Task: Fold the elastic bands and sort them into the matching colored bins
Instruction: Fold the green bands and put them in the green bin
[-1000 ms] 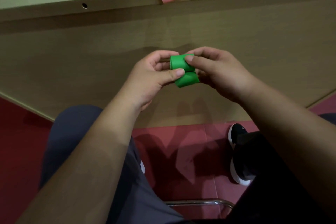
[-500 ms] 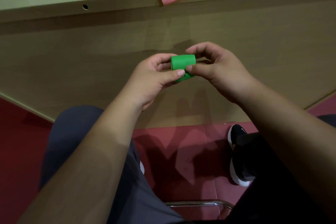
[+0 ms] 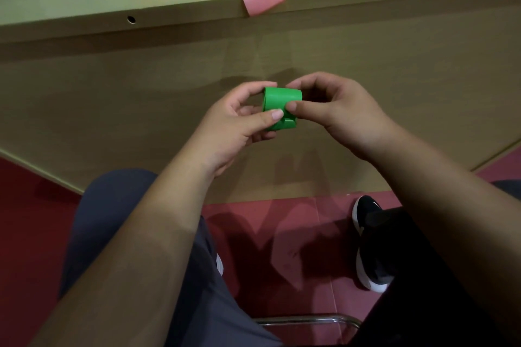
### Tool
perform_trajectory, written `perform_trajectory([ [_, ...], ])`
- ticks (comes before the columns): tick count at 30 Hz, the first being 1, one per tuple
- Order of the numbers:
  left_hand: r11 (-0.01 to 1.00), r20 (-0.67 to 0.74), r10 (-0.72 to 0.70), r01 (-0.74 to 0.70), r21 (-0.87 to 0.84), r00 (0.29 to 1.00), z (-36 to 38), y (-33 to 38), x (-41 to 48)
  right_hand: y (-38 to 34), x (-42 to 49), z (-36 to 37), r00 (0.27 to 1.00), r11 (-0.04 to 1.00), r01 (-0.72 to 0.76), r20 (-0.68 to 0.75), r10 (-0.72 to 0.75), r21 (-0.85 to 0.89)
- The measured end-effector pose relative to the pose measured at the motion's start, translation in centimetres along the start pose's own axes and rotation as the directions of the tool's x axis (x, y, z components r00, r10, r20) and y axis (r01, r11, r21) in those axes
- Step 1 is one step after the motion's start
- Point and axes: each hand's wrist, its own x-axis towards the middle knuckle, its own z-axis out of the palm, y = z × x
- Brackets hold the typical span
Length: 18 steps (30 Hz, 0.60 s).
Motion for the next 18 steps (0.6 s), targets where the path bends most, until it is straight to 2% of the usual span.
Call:
perform_trajectory([
  [6,0.999,-0.002,-0.029,0.029,-0.028,1.0,0.0,-0.1,0.2,-0.1,0.0,0.2,1.0,0.998,-0.006,0.02,0.004,0.056],
  [10,0.999,0.024,-0.008,0.01,-0.047,1.0,0.2,0.1,-0.2,-0.4,-0.1,0.2,1.0,1.0,0.015,0.022,-0.016,0.02],
  [13,0.998,-0.007,-0.005,0.004,-0.07,1.0,0.3,0.3,-0.3,-0.8,-0.5,0.2,0.999,0.999,0.037,0.021,-0.037,-0.004],
  [18,0.999,0.006,0.052,-0.052,0.001,0.999,0.3,1.0,-0.9,-1.8,-1.4,0.2,0.997,0.996,0.075,0.014,-0.074,-0.038],
])
